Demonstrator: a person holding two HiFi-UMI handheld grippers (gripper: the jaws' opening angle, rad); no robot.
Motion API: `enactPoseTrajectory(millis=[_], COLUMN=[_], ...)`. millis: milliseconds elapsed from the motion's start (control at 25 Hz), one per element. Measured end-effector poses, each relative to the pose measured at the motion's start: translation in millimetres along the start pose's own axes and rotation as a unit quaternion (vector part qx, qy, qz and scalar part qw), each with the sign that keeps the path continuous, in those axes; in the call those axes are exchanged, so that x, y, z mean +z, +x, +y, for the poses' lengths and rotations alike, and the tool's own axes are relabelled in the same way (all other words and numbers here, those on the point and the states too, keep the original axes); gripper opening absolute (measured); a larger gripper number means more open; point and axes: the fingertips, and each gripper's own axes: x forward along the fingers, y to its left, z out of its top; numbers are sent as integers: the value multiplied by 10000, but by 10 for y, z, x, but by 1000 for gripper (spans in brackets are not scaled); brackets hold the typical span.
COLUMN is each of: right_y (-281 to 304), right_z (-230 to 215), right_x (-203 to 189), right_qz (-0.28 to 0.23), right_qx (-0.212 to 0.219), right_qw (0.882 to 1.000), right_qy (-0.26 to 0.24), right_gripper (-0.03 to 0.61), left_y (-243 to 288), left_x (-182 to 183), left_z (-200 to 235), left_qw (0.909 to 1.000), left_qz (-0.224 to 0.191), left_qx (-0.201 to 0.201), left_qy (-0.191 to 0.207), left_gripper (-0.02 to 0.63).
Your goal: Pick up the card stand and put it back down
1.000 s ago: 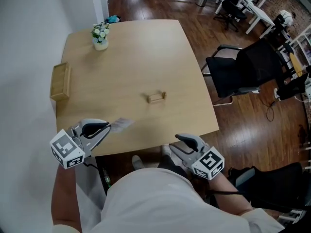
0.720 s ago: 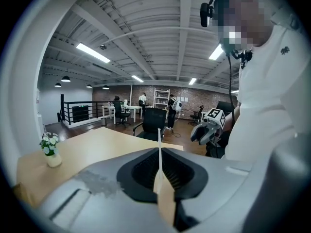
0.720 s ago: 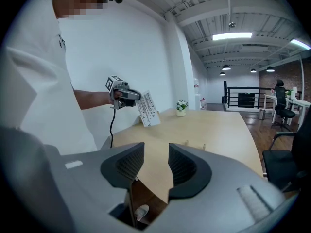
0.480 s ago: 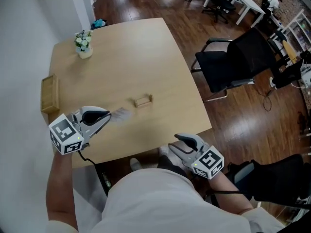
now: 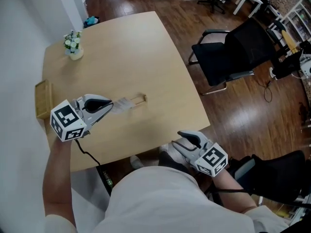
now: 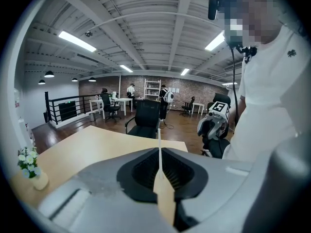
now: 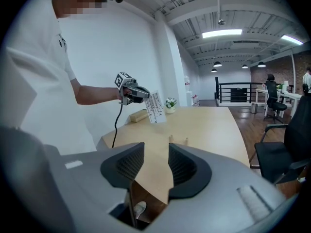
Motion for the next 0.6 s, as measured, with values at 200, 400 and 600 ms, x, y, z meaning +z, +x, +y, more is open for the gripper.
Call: enactPoseTrajectory(millis=[200, 400, 600], right_y=[2, -18, -41], right_z=[-96, -184, -290], right_x=[-39, -69, -95], right_qz=[29, 105, 141], right_qx=[16, -42, -116], right_qw=[9999, 9998, 9994], right_qy=[94, 180, 284], right_gripper=[163, 163, 163], left_y=[318, 643, 923], left_x=[13, -36, -148], left_z=[197, 374, 493], left_qw=[9996, 9984, 9965], left_qz=[204, 461, 669], left_qx=[-172, -314, -487], left_qy=[36, 129, 125], left_gripper=[17, 17, 18])
